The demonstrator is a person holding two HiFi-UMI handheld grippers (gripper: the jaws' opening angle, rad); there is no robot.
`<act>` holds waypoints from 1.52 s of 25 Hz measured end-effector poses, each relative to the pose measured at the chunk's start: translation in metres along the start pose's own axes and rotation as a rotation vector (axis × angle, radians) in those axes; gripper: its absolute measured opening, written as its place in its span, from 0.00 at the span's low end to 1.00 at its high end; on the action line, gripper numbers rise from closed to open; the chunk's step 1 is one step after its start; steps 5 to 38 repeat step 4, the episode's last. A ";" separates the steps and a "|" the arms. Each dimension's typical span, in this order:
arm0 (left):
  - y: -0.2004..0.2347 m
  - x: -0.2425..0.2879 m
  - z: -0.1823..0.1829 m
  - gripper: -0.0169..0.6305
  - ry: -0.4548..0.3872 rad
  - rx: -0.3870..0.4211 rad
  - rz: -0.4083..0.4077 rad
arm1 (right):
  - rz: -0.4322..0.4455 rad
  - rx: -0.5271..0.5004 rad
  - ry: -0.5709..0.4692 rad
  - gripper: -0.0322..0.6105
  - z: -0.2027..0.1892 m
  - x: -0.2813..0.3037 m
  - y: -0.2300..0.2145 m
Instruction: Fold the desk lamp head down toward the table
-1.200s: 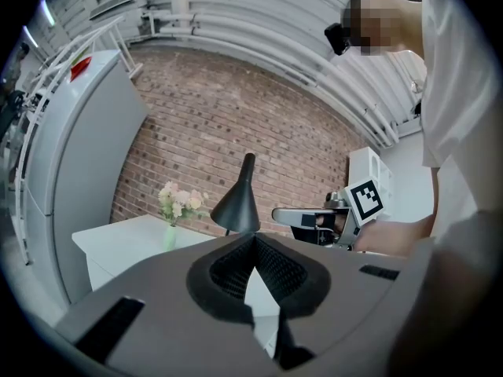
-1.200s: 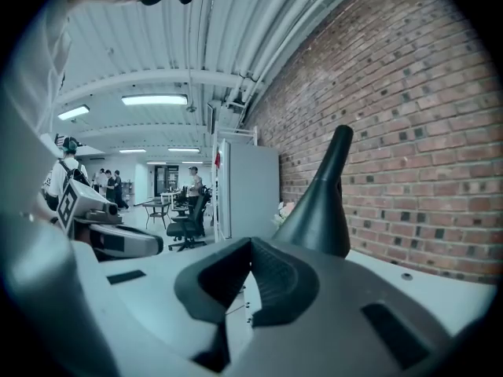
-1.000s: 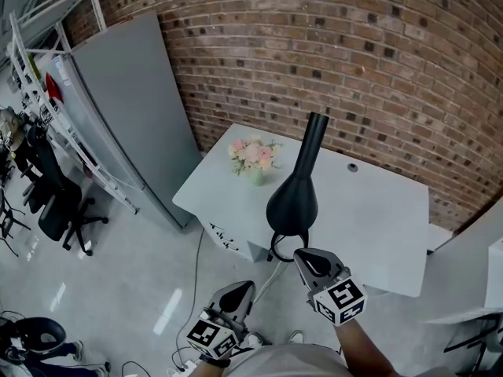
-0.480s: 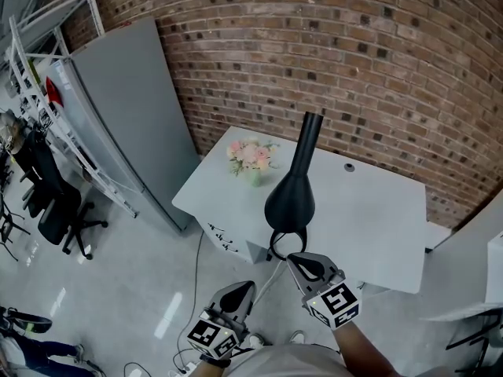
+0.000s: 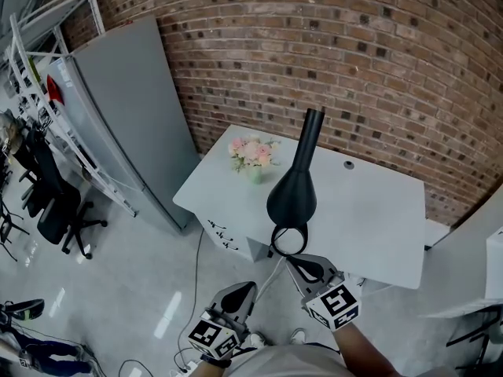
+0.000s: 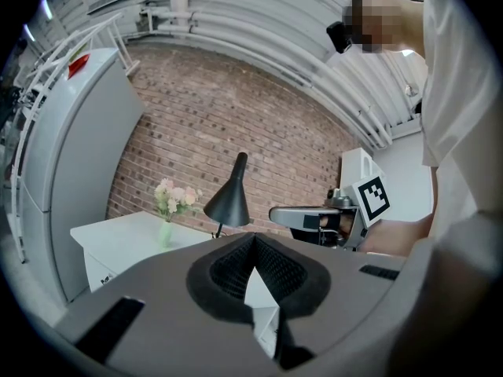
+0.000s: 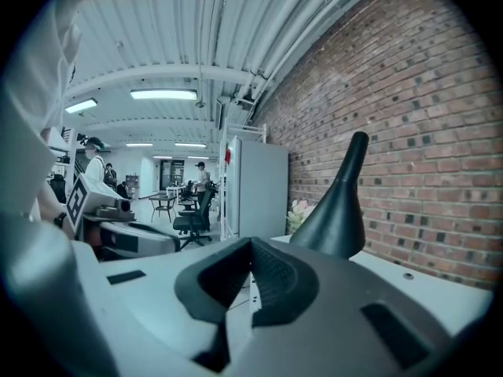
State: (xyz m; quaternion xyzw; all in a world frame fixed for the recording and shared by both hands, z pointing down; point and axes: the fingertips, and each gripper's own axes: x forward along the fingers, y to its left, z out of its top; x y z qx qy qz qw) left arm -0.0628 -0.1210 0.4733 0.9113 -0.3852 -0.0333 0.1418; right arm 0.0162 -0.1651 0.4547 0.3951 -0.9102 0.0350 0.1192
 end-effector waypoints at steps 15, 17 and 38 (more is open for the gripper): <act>0.001 -0.005 -0.003 0.04 0.003 -0.016 0.000 | 0.000 0.001 0.011 0.08 -0.003 0.000 0.007; 0.001 -0.005 -0.003 0.04 0.003 -0.016 0.000 | 0.000 0.001 0.011 0.08 -0.003 0.000 0.007; 0.001 -0.005 -0.003 0.04 0.003 -0.016 0.000 | 0.000 0.001 0.011 0.08 -0.003 0.000 0.007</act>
